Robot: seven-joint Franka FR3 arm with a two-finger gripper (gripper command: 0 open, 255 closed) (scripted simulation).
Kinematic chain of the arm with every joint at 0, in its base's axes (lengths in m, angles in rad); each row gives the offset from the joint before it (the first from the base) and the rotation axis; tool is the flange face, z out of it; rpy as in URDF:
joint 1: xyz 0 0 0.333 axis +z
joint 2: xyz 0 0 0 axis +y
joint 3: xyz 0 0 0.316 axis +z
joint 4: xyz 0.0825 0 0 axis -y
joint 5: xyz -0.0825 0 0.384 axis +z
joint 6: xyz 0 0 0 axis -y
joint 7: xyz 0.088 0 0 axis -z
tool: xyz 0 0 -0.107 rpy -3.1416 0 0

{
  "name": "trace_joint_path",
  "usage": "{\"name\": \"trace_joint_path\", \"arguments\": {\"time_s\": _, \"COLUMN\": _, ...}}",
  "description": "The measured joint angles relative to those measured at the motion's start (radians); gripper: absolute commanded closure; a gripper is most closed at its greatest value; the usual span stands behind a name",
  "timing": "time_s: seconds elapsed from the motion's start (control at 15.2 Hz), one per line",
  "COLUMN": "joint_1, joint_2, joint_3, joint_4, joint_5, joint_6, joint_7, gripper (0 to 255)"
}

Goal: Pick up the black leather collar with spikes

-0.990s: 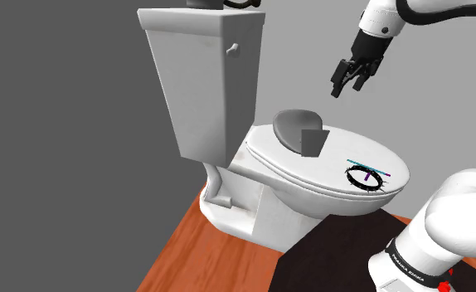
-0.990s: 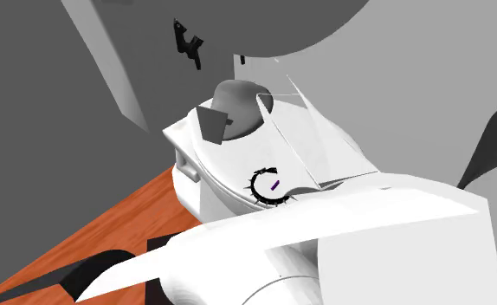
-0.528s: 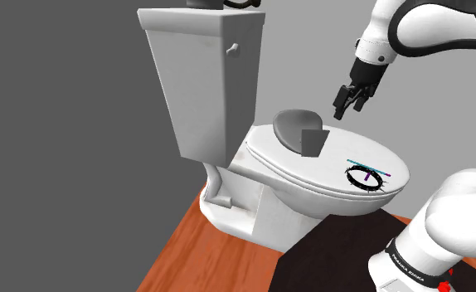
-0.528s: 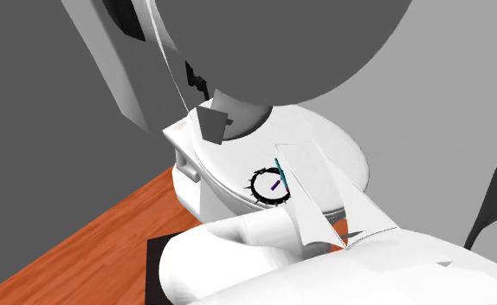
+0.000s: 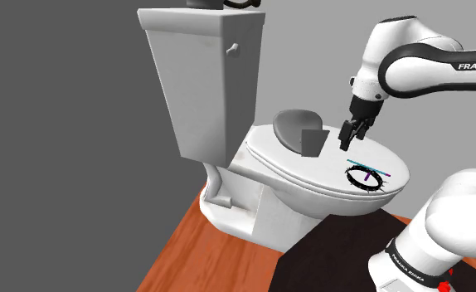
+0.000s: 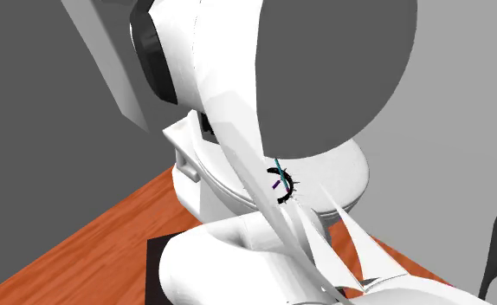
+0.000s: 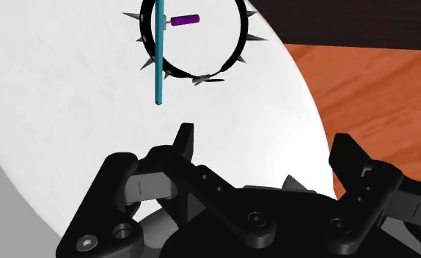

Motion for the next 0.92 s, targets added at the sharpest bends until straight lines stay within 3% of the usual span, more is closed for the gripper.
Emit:
{"name": "trace_joint_path", "arguments": {"time_s": 0.53, "joint_1": -0.034, "joint_2": -0.053, "joint_3": -0.066, "joint_4": -0.232, "joint_5": -0.075, "joint_6": 0.055, "joint_7": -0.094, "gripper": 0}}
{"name": "trace_joint_path", "arguments": {"time_s": 0.92, "joint_1": -0.046, "joint_2": -0.024, "joint_3": -0.084, "joint_4": -0.305, "joint_5": -0.100, "joint_6": 0.142, "joint_7": -0.097, "gripper": 0}}
